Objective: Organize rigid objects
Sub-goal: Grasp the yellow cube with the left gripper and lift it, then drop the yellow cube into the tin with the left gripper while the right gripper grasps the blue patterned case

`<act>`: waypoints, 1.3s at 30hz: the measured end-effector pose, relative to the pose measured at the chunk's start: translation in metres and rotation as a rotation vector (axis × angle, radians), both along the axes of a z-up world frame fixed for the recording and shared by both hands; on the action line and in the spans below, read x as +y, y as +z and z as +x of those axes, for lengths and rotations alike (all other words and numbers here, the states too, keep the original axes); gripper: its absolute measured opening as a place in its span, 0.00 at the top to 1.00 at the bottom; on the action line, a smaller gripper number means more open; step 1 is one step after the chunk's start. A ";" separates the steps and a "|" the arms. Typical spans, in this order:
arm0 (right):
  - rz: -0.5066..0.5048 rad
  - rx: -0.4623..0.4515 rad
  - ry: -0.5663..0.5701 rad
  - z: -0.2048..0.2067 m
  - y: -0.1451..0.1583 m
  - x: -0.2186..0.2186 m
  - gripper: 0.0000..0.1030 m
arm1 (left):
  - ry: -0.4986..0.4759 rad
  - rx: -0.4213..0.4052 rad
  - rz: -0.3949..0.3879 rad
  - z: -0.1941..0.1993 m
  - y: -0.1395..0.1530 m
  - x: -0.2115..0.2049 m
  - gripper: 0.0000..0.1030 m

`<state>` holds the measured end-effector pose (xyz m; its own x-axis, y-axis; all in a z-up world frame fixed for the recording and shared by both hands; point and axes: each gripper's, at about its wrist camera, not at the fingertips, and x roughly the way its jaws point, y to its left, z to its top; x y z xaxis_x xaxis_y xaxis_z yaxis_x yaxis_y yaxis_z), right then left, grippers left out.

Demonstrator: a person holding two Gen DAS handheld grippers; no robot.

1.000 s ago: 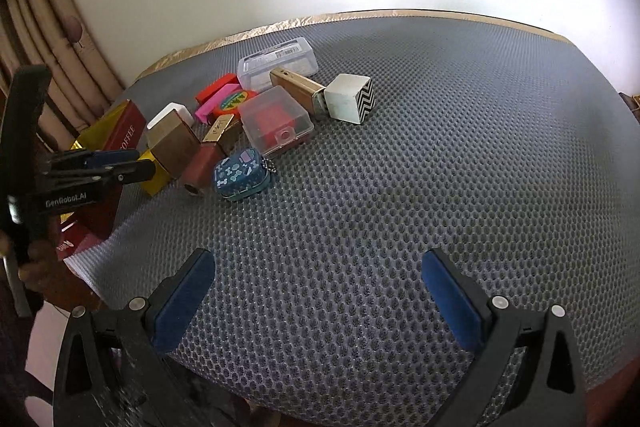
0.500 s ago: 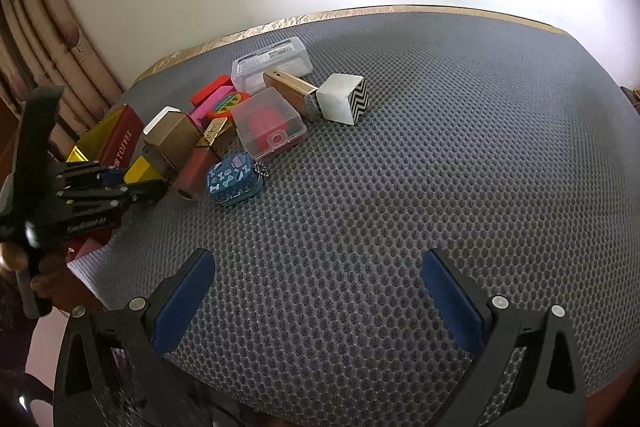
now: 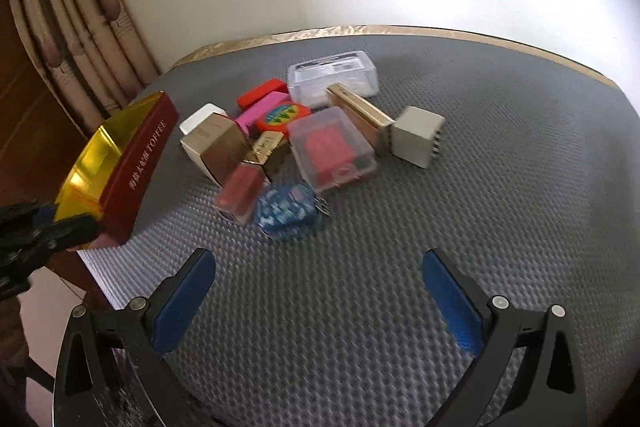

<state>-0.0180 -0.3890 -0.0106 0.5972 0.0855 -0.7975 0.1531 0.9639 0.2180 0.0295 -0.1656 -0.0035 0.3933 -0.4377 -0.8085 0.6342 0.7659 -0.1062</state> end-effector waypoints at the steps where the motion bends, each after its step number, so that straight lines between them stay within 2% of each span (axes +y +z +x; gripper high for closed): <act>1: 0.001 -0.002 0.002 0.003 -0.001 0.001 0.00 | 0.008 0.001 -0.001 -0.001 0.002 0.005 0.71; 9: -0.026 0.004 0.033 0.026 -0.008 0.013 0.06 | 0.054 -0.005 0.008 -0.006 0.007 0.036 0.71; 13: -0.053 0.044 0.050 0.036 -0.014 0.019 0.16 | 0.078 -0.010 0.001 -0.003 0.010 0.047 0.71; 18: -0.064 0.076 0.053 0.047 -0.019 0.021 0.40 | 0.102 -0.006 -0.031 0.002 0.015 0.058 0.71; 19: -0.074 0.079 0.054 0.048 -0.019 0.022 0.53 | 0.112 -0.010 -0.032 0.003 0.016 0.061 0.71; 20: -0.091 0.085 0.054 0.049 -0.019 0.022 0.59 | 0.122 -0.020 -0.029 0.004 0.017 0.063 0.71; 27: -0.094 0.057 0.076 0.038 -0.011 0.025 0.60 | 0.236 -0.111 0.040 0.040 0.026 0.093 0.70; 32: -0.076 0.017 0.092 0.024 0.006 0.033 0.60 | 0.286 -0.106 0.123 0.086 0.008 0.105 0.70; 35: -0.065 -0.001 0.094 0.018 0.015 0.037 0.60 | 0.324 -0.071 0.142 0.115 -0.006 0.112 0.70; 39: -0.055 -0.009 0.094 0.017 0.021 0.041 0.60 | 0.349 -0.072 0.181 0.143 -0.017 0.116 0.70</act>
